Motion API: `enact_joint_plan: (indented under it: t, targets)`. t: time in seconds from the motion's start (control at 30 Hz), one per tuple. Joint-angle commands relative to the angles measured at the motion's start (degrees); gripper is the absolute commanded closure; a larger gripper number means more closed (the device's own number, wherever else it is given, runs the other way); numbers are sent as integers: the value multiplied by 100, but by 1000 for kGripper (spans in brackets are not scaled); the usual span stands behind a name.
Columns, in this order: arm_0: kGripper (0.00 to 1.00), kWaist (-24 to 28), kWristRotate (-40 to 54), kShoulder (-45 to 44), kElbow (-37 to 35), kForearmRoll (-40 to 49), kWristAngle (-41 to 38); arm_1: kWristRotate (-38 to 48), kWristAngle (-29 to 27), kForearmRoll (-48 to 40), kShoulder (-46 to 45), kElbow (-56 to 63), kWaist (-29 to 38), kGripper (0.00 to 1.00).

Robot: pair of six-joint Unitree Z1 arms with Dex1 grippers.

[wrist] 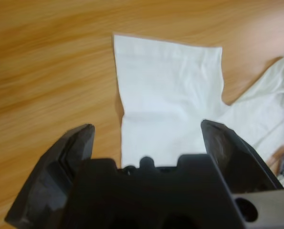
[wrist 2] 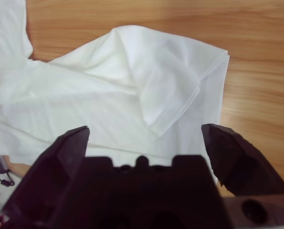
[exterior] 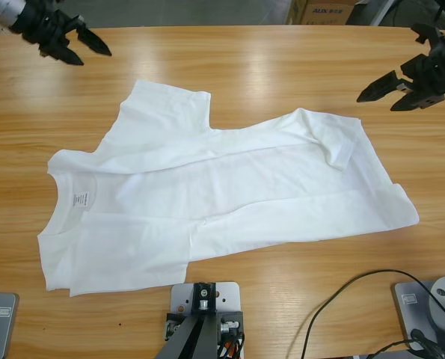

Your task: Fold clothes

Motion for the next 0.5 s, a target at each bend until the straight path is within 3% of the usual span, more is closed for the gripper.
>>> enact_joint_plan:
  t: [0.03, 0.3, 0.5]
  targets:
    - [4, 89, 22, 1554, -1573, 897, -424, -95, 123, -231, 516, -8, -238, 64]
    - [4, -313, -383, 2159, -2507, 1143, 198, -95, 150, -278, 690, -17, -247, 69]
    - [4, -535, -873, 2472, -2707, 1290, 477, -95, 142, -301, 709, -8, -315, 69]
